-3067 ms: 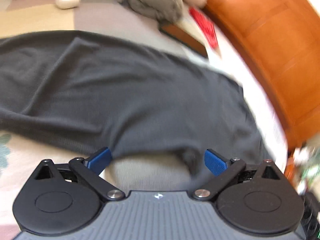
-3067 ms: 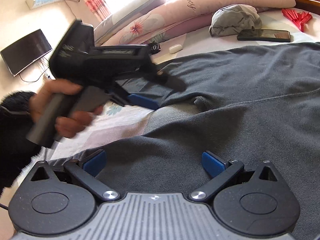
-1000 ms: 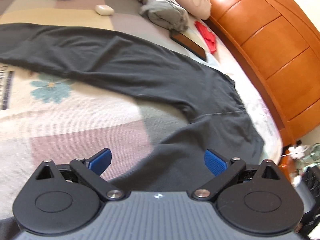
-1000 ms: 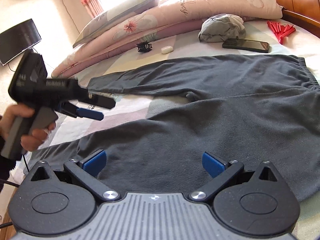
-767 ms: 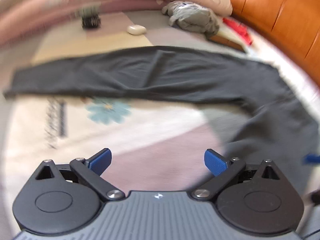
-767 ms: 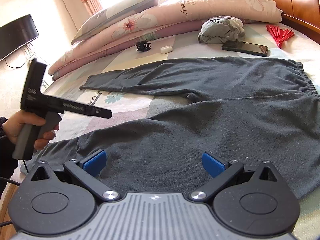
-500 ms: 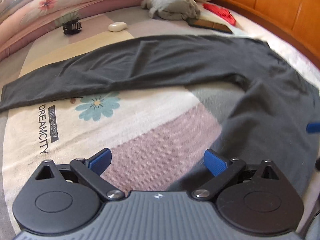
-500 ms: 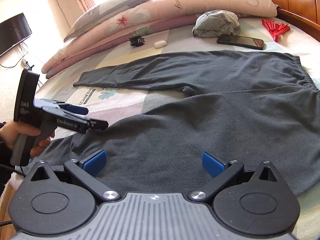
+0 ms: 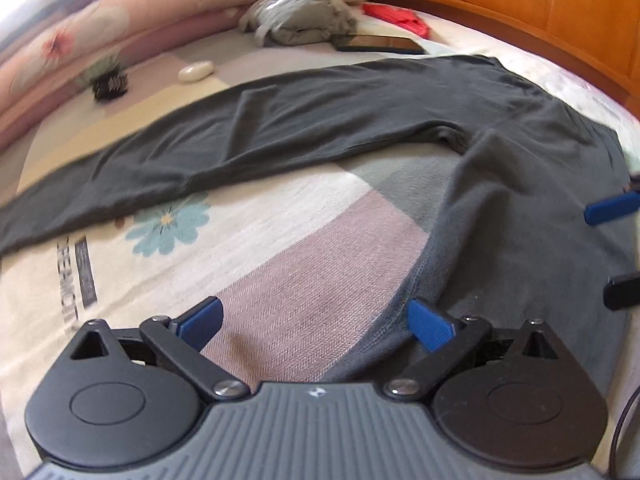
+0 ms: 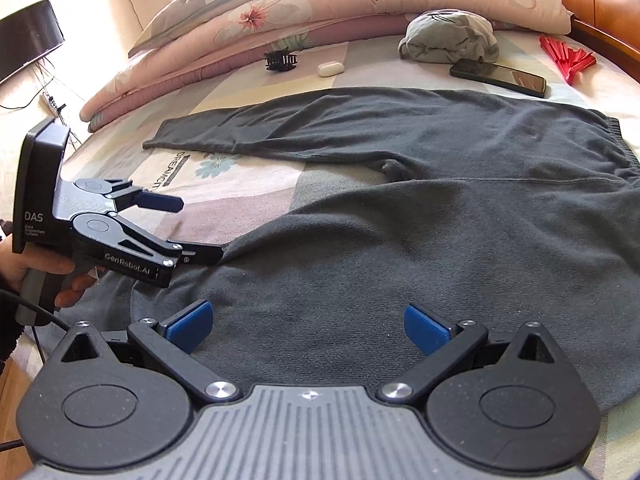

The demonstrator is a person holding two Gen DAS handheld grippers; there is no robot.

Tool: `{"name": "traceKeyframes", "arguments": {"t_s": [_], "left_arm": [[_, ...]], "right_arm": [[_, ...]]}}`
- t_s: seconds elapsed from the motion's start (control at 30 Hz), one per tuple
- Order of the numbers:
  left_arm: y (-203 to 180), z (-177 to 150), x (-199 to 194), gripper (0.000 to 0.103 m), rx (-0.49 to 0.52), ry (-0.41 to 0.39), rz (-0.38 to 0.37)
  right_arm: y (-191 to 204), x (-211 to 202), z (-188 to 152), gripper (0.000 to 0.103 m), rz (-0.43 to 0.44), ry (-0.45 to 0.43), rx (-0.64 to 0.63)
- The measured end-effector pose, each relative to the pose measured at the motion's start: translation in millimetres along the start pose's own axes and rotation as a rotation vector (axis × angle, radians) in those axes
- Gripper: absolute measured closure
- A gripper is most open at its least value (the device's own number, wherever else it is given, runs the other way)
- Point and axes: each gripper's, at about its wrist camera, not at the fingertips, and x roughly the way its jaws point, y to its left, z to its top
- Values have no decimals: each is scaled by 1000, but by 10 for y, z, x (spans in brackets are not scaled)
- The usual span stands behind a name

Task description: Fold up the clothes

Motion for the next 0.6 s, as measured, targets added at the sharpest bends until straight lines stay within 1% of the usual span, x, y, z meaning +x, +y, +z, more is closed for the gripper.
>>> {"name": "traceKeyframes", "arguments": {"t_s": [0.13,0.2,0.33,0.43,0.53,0.6], "left_arm": [[-92,4,-33,4,102,-20,37],[-124,0,-38,1,144,-30,59],[-77,40,54,1,127,-59,116],[-7,112,142,2,89,-55,130],[71,171,117,6,43,-56,110],[120,194,32,6,6,-75,63]], "right_arm": [[-6,22,22,0,-5,-2,2],[-2,45,24,0,-4,1,4],[24,67,14,0,-1,7,-1],[21,34,10,0,-9,-1,-2],[0,-15,7,0,-14,-13,5],[-32,-40,8,0,-10,-19,19]]}}
